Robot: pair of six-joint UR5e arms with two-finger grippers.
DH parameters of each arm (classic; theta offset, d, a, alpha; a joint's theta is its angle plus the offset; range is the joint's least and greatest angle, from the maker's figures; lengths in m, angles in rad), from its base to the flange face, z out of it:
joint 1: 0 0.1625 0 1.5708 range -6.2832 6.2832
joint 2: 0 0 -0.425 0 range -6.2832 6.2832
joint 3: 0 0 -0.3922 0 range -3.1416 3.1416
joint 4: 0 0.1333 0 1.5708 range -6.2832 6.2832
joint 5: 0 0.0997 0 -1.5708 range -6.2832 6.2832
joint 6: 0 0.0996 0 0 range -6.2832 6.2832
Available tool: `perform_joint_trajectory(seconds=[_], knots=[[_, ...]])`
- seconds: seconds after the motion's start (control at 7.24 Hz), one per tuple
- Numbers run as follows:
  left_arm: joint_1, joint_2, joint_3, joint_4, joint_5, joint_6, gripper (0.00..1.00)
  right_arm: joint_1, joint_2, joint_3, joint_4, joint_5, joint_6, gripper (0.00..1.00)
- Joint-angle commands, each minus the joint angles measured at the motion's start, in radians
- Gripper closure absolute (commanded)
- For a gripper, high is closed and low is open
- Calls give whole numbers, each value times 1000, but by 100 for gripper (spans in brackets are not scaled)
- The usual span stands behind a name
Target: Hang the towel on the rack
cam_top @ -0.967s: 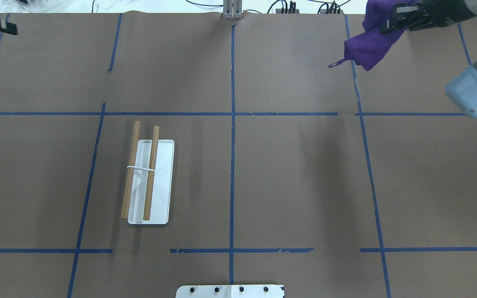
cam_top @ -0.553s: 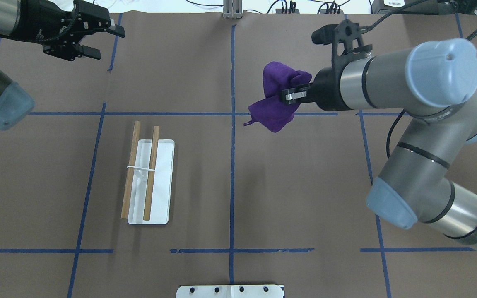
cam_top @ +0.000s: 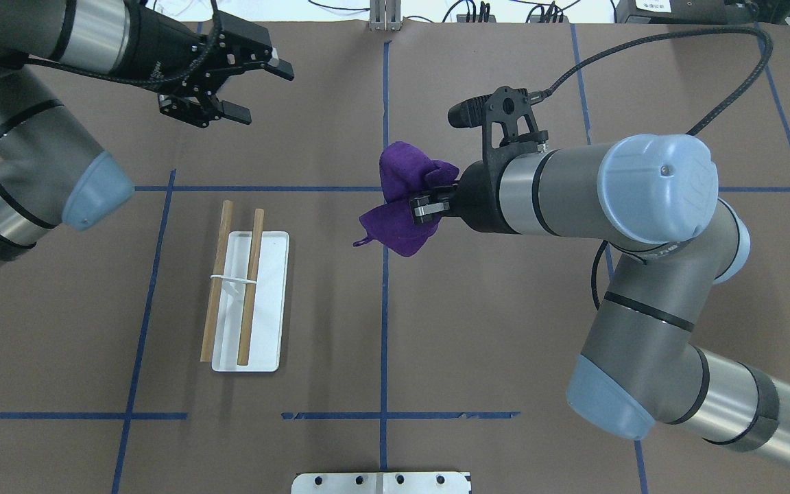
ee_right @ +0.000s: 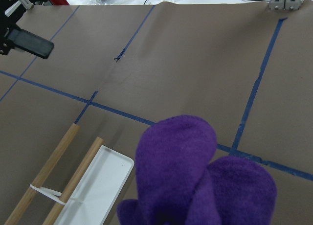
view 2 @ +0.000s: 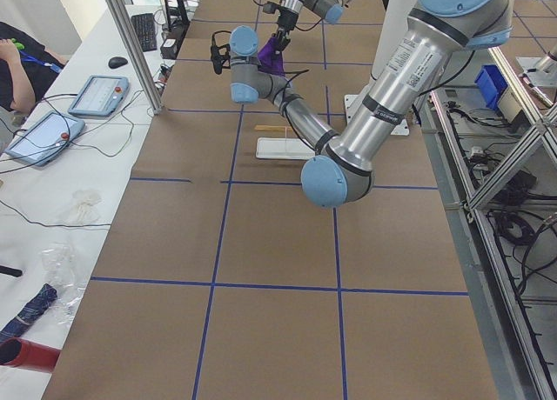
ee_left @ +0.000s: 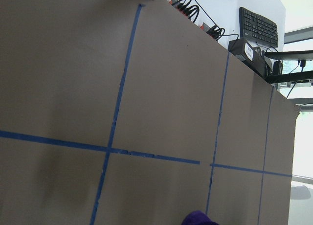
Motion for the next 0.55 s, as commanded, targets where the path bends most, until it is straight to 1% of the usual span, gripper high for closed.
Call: perform_joint_trajectory(seconds=[0.0, 0.28, 0.41], knots=[[51, -36, 10, 0, 29, -11, 0, -11, 7, 2, 2, 5, -4, 100], [104, -99, 61, -12, 78, -11, 0, -13, 12, 12, 2, 8, -4, 100], [117, -101, 61, -13, 78, -11, 1, -13, 12, 13, 2, 8, -4, 100]])
